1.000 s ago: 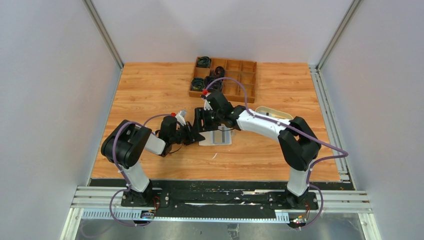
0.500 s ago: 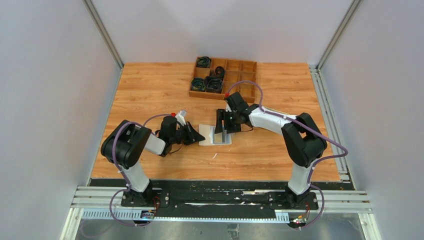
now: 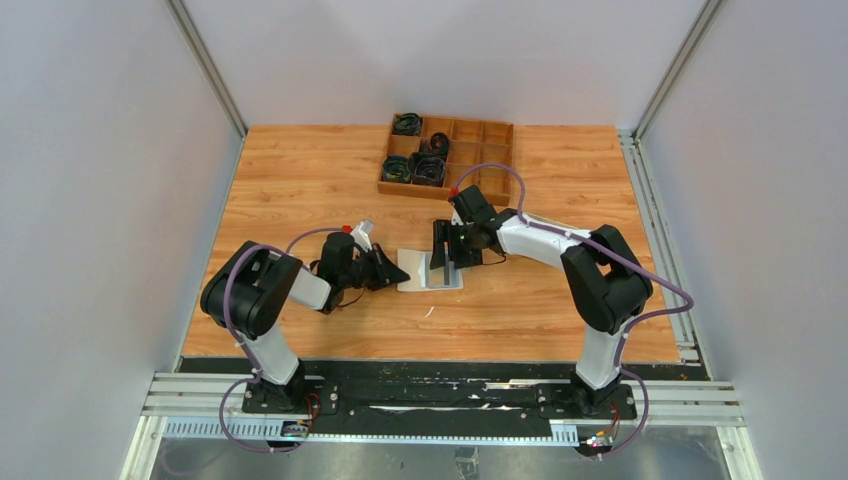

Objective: Take the credit cards out of the card holder

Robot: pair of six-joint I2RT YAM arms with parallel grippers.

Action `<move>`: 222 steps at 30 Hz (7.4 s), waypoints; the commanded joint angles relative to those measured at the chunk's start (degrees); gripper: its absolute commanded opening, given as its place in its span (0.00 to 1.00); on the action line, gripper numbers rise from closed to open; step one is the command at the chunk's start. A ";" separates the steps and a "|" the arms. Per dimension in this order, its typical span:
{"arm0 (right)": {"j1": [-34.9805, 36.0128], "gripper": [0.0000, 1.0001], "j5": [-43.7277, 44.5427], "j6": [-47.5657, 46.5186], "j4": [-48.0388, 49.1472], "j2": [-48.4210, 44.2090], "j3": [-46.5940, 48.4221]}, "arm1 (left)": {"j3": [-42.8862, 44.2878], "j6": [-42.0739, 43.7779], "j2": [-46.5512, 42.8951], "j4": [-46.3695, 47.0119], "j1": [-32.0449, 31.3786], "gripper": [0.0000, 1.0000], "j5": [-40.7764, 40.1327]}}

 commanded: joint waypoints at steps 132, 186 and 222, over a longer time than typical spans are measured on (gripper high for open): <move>-8.46 0.63 -29.25 30.46 78.91 8.47 -32.46 | -6.64 -18.08 25.16 45.13 3.81 0.34 11.20; 10.12 0.72 8.46 -0.21 8.79 -5.35 -6.45 | -9.13 -14.84 22.93 45.15 6.75 0.00 12.45; 17.80 0.72 27.69 -9.14 -6.87 4.68 8.69 | -10.08 -13.82 23.43 45.11 6.75 0.00 12.34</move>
